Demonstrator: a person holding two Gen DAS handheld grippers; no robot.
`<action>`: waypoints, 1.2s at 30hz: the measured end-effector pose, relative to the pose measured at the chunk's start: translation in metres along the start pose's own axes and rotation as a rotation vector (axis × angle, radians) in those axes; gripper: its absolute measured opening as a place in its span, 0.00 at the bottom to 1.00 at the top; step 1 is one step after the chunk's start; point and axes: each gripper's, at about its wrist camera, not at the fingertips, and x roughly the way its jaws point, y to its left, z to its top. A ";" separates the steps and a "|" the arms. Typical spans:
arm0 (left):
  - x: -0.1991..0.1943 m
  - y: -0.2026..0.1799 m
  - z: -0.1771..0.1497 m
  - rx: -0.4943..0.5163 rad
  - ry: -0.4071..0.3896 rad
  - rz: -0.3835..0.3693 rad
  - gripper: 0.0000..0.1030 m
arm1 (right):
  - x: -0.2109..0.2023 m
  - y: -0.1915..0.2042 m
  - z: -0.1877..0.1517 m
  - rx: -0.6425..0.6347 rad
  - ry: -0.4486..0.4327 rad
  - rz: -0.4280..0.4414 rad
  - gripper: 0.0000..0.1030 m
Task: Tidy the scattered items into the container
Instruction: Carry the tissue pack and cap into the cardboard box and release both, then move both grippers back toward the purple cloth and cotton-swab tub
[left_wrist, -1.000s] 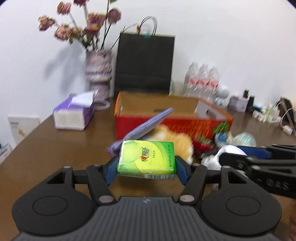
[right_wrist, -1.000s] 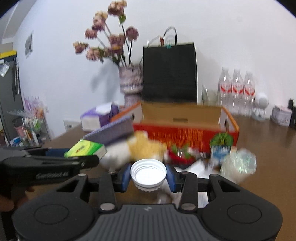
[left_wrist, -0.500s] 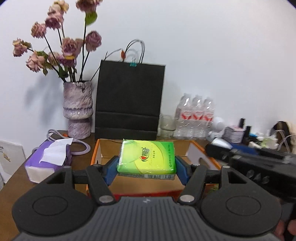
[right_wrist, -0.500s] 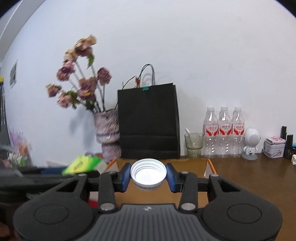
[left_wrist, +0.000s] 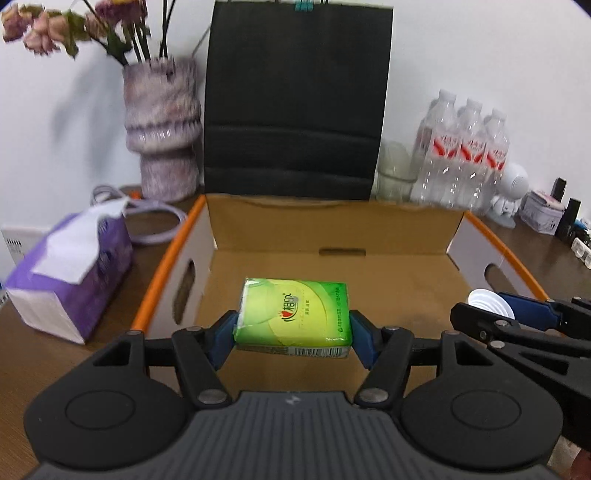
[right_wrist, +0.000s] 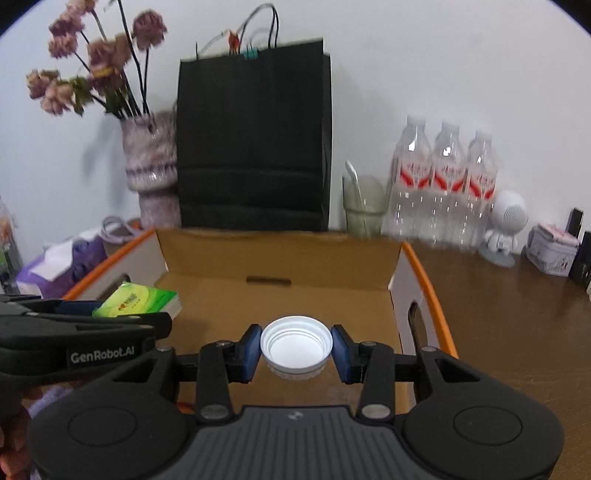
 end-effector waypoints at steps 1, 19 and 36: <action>0.001 0.000 0.000 0.000 0.006 0.002 0.69 | 0.001 -0.001 -0.001 -0.002 0.012 0.006 0.42; -0.054 0.029 0.007 -0.043 -0.093 0.048 1.00 | -0.043 0.000 0.015 0.035 -0.012 0.058 1.00; -0.149 0.050 -0.021 0.026 -0.163 0.003 1.00 | -0.134 0.002 -0.002 -0.035 -0.089 0.028 1.00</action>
